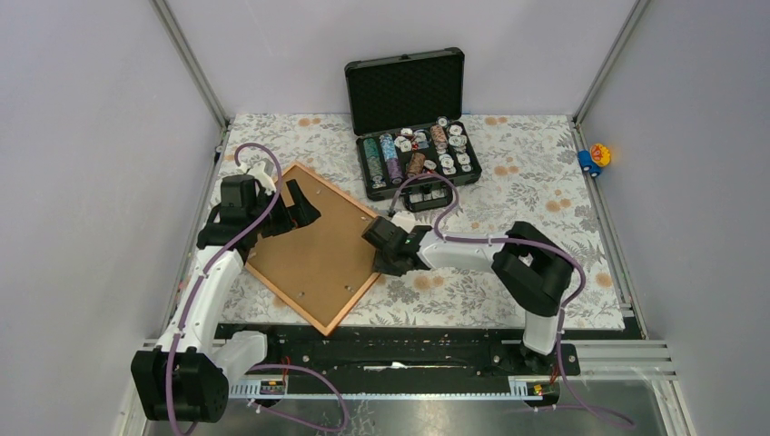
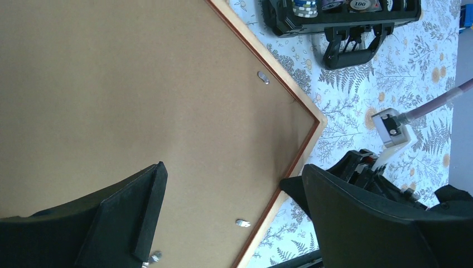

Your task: Put the photo into the frame

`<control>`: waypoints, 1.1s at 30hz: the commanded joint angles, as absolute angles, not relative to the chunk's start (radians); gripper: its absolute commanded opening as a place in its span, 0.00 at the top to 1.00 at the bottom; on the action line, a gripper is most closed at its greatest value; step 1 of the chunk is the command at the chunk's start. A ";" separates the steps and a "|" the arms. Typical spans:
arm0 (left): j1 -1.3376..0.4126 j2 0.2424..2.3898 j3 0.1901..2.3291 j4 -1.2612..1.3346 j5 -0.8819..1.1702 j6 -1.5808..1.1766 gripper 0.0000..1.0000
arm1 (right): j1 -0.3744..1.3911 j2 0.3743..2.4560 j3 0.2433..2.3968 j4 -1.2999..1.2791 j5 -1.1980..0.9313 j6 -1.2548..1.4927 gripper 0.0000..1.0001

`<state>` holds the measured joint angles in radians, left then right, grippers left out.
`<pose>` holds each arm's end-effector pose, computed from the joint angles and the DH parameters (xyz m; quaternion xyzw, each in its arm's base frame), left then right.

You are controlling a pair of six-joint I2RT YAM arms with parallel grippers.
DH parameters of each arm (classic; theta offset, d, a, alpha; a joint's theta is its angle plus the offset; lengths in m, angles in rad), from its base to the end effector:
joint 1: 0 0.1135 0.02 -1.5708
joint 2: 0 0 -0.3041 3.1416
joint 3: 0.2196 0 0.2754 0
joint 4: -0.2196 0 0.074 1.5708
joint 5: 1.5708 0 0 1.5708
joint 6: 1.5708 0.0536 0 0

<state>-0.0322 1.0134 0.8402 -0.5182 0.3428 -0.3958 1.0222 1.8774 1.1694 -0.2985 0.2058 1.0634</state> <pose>0.2294 -0.0254 0.3050 -0.0898 0.8901 -0.2399 0.3771 0.2297 0.3549 0.1673 0.0483 0.9546 0.1895 0.2248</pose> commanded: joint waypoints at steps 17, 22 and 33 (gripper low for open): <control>-0.049 1.018 0.830 -0.459 0.388 -0.385 0.01 | 0.655 1.677 0.958 -0.347 0.158 0.361 0.54; -0.049 1.026 0.830 -0.460 0.396 -0.386 0.01 | 0.658 1.623 1.043 -0.503 0.064 0.573 0.23; -0.051 1.043 0.830 -0.458 0.428 -0.385 0.01 | 0.827 1.603 1.011 -0.629 0.117 1.022 0.15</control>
<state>-0.0460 1.0393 0.8284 -0.5041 0.3962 -0.3958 0.7792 1.5944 1.0069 -0.5503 0.0830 0.8326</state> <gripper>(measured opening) 0.988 0.841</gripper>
